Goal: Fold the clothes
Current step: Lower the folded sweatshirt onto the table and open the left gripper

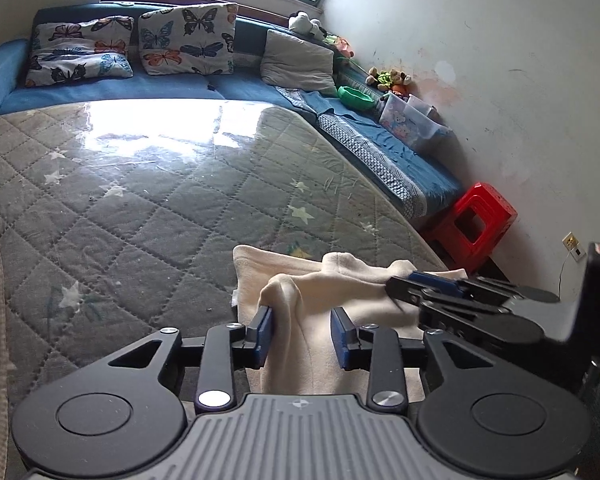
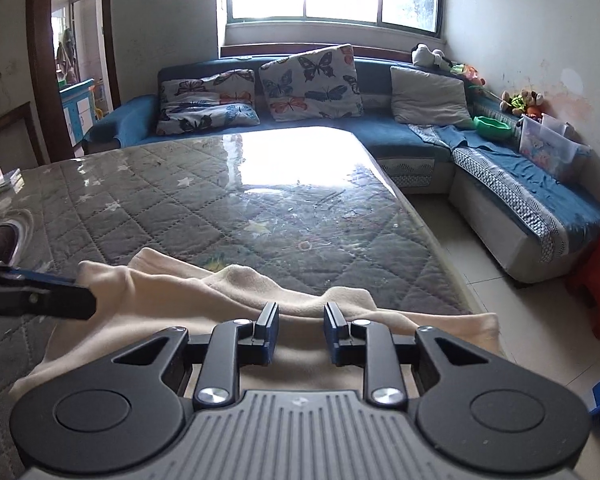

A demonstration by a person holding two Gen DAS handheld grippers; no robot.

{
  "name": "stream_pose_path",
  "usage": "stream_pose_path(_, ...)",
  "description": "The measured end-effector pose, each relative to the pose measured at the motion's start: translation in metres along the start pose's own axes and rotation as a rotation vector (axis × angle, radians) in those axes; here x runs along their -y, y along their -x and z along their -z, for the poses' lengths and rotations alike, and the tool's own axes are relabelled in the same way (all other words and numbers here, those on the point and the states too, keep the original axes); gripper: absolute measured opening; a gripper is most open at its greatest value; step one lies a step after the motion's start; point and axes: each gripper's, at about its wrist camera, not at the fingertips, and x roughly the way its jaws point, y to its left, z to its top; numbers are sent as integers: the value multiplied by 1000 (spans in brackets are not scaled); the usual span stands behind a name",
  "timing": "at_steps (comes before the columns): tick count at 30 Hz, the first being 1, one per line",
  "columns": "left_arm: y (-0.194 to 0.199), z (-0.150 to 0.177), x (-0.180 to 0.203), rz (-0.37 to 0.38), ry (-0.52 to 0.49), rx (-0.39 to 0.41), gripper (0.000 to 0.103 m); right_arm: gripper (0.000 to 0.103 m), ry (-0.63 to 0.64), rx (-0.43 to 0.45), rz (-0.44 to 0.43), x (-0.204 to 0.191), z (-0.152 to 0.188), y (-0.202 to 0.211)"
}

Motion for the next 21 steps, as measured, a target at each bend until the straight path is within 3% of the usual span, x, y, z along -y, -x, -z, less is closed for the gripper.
stream_pose_path(10, 8, 6, 0, -19, -54, 15, 46, 29, -5, 2, 14, -4, -6, -14)
stream_pose_path(21, 15, 15, -5, -36, -45, 14, 51, 32, 82, -5, -97, -33, 15, 14)
